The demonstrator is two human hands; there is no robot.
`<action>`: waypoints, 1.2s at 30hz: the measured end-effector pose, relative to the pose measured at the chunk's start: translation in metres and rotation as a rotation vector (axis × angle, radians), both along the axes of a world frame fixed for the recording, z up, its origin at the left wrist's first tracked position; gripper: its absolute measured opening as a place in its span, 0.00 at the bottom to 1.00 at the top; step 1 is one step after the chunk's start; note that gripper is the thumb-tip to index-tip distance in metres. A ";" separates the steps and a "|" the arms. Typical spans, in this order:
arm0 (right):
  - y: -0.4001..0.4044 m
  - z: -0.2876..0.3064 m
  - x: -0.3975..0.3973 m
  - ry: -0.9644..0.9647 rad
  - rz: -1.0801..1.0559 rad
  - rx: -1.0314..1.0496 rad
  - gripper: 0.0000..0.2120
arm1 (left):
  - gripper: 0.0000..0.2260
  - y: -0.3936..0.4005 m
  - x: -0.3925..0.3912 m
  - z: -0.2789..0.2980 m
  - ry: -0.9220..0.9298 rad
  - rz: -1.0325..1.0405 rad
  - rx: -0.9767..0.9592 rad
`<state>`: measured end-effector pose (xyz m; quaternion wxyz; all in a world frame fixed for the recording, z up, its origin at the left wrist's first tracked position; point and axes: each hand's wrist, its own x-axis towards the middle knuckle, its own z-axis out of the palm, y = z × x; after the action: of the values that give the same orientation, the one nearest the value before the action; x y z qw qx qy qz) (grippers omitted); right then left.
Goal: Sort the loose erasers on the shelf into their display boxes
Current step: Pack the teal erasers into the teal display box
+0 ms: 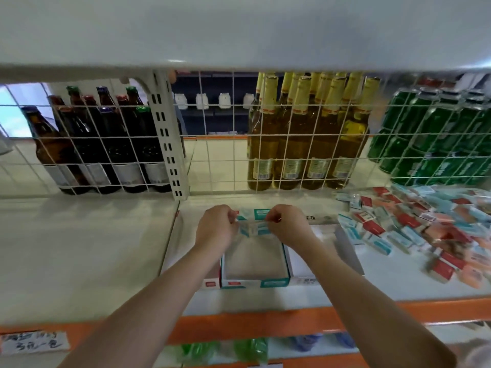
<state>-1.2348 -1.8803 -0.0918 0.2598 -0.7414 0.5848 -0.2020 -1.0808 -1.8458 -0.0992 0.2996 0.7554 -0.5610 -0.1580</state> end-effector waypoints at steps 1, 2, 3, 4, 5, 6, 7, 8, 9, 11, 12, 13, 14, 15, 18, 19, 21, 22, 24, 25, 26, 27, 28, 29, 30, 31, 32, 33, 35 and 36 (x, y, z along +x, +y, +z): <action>0.000 0.000 0.001 0.030 0.003 -0.013 0.06 | 0.07 -0.001 0.001 0.000 -0.022 -0.002 0.006; -0.001 0.001 0.003 0.077 0.008 -0.029 0.07 | 0.07 -0.003 0.002 0.000 -0.053 -0.005 0.012; -0.002 0.002 0.004 0.133 0.014 -0.046 0.08 | 0.08 -0.003 0.003 0.000 -0.095 -0.011 0.020; -0.002 0.002 0.006 0.182 0.018 -0.065 0.09 | 0.08 -0.004 0.004 0.001 -0.155 -0.021 0.027; -0.003 0.003 0.007 0.216 0.020 -0.081 0.10 | 0.09 -0.004 0.005 0.002 -0.228 -0.039 0.031; -0.003 0.003 0.008 0.241 0.024 -0.091 0.11 | 0.10 -0.004 0.007 0.002 -0.304 -0.061 0.026; -0.003 0.003 0.008 0.257 0.028 -0.101 0.11 | 0.10 -0.004 0.009 0.003 -0.360 -0.081 0.014; -0.003 0.003 0.008 0.264 0.032 -0.115 0.11 | 0.11 -0.005 0.011 0.003 -0.385 -0.100 0.006; -0.003 0.003 0.007 0.266 0.035 -0.130 0.10 | 0.12 -0.006 0.013 0.003 -0.390 -0.121 0.004; -0.003 0.004 0.004 0.263 0.057 -0.144 0.12 | 0.15 -0.008 0.017 0.003 -0.378 -0.204 0.014; -0.004 0.005 0.003 0.264 0.081 -0.144 0.14 | 0.17 -0.009 0.019 0.002 -0.376 -0.264 0.031; -0.005 0.006 0.003 0.276 0.114 -0.141 0.16 | 0.19 -0.010 0.020 0.002 -0.375 -0.323 0.054; -0.007 0.006 0.003 0.303 0.155 -0.140 0.19 | 0.20 -0.010 0.022 0.003 -0.375 -0.373 0.083; -0.009 0.006 0.004 0.345 0.200 -0.143 0.21 | 0.21 -0.011 0.022 0.003 -0.383 -0.410 0.118; -0.014 0.005 0.007 0.457 0.279 -0.142 0.24 | 0.22 -0.016 0.023 0.002 -0.421 -0.440 0.204; -0.015 0.005 0.008 0.465 0.286 -0.132 0.24 | 0.21 -0.018 0.023 0.002 -0.426 -0.440 0.208; -0.017 0.004 0.008 0.447 0.289 -0.125 0.23 | 0.19 -0.021 0.023 0.004 -0.435 -0.446 0.201; -0.017 0.004 0.007 0.439 0.291 -0.127 0.23 | 0.19 -0.023 0.023 0.005 -0.427 -0.455 0.208; -0.018 0.003 0.007 0.435 0.297 -0.129 0.23 | 0.20 -0.025 0.023 0.009 -0.408 -0.476 0.233; -0.019 0.002 0.007 0.432 0.298 -0.126 0.23 | 0.20 -0.027 0.024 0.010 -0.410 -0.483 0.245; -0.020 0.002 0.007 0.428 0.297 -0.123 0.23 | 0.19 -0.028 0.024 0.011 -0.418 -0.487 0.250; -0.021 0.002 0.007 0.424 0.295 -0.120 0.23 | 0.19 -0.030 0.024 0.011 -0.430 -0.487 0.249; -0.021 0.002 0.006 0.421 0.293 -0.117 0.23 | 0.19 -0.031 0.024 0.012 -0.443 -0.485 0.245; -0.021 0.001 0.006 0.415 0.291 -0.115 0.23 | 0.19 -0.032 0.023 0.012 -0.457 -0.483 0.243; -0.021 0.001 0.006 0.409 0.288 -0.113 0.23 | 0.19 -0.032 0.022 0.011 -0.471 -0.483 0.242; -0.020 0.000 0.006 0.403 0.286 -0.113 0.23 | 0.19 -0.033 0.021 0.011 -0.485 -0.484 0.240; -0.020 0.000 0.006 0.398 0.285 -0.117 0.23 | 0.19 -0.033 0.020 0.010 -0.500 -0.486 0.237; -0.019 -0.001 0.006 0.397 0.284 -0.124 0.23 | 0.18 -0.033 0.020 0.010 -0.513 -0.489 0.231; -0.019 -0.001 0.006 0.398 0.282 -0.131 0.23 | 0.17 -0.033 0.020 0.010 -0.536 -0.493 0.225; -0.019 -0.001 0.006 0.400 0.282 -0.130 0.24 | 0.17 -0.033 0.020 0.010 -0.549 -0.490 0.222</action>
<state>-1.2292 -1.8996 -0.0927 0.1161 -0.8560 0.5012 -0.0505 -1.0610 -1.8787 -0.0894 0.0078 0.6410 -0.7637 -0.0765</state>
